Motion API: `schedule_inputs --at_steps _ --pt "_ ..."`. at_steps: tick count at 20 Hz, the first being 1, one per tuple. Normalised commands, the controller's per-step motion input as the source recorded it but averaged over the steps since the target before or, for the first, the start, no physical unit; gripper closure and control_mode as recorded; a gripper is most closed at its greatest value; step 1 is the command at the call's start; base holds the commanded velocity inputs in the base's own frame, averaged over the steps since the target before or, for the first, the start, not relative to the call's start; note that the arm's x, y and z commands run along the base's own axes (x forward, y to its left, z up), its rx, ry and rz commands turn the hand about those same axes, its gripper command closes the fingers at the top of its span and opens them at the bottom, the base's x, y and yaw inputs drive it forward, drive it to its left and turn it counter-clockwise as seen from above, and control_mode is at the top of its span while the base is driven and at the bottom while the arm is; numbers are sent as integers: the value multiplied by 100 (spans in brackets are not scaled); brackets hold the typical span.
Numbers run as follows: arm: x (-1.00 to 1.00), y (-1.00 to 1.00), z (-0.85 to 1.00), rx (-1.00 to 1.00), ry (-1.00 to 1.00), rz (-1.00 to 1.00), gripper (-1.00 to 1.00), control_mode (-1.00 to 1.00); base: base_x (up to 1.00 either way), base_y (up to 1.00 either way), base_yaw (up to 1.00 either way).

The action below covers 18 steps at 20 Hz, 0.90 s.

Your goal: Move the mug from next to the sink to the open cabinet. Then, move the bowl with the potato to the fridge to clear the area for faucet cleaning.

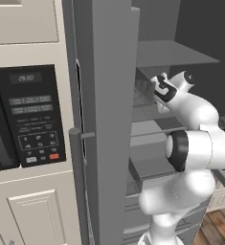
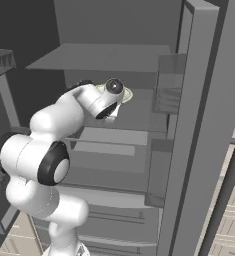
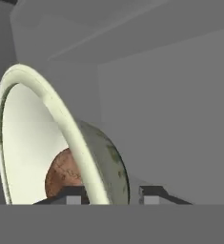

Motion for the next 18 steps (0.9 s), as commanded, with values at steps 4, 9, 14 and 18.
schedule_inputs --at_steps 4,9,14,18 --pt "-47 0 2 0 -14 0 -100 -100 0 0 0" --pt "-61 0 21 0 -23 -1 -100 -100 0 0 0" --pt "-88 0 40 0 -21 -1 -100 -100 0 0 0" --pt "-100 0 23 1 -18 -2 -100 -100 0 0 0"
